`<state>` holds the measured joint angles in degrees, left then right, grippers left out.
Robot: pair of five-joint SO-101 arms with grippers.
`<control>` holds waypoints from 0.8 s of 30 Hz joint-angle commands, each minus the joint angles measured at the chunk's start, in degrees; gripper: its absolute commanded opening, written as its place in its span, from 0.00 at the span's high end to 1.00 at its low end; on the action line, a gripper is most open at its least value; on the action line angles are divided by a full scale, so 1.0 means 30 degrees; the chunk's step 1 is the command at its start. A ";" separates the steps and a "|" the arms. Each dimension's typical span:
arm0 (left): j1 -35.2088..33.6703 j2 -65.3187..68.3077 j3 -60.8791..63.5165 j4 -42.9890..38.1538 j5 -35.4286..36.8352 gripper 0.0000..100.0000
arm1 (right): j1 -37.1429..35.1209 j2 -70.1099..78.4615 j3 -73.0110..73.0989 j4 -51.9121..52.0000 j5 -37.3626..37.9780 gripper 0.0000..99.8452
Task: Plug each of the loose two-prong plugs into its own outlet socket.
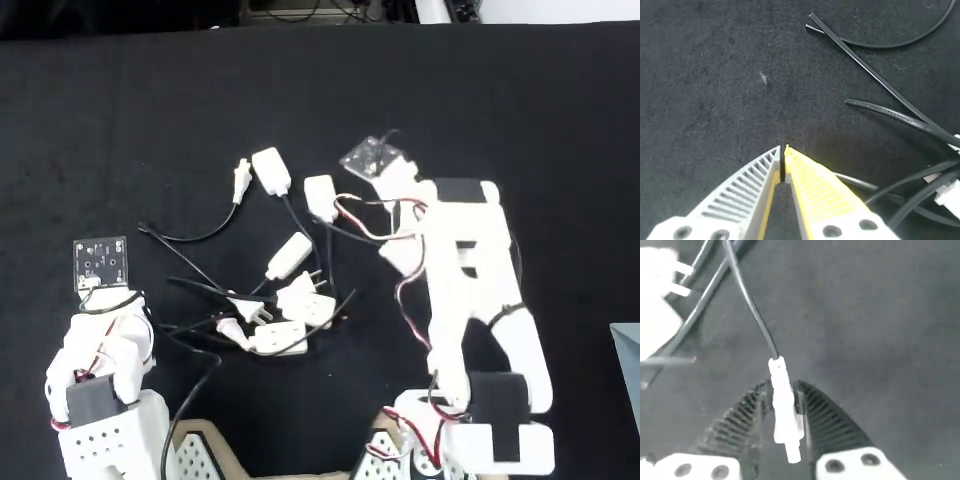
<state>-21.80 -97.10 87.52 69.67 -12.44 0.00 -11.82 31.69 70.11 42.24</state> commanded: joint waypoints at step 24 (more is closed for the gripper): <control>0.1421 -0.0029 -0.4352 -0.5714 0.3018 0.97 | -0.0996 -1.1150 -0.0454 0.4190 -0.1231 0.99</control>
<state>-21.01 -96.84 80.92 56.13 -6.81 -2.37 -37.76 33.71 80.13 39.34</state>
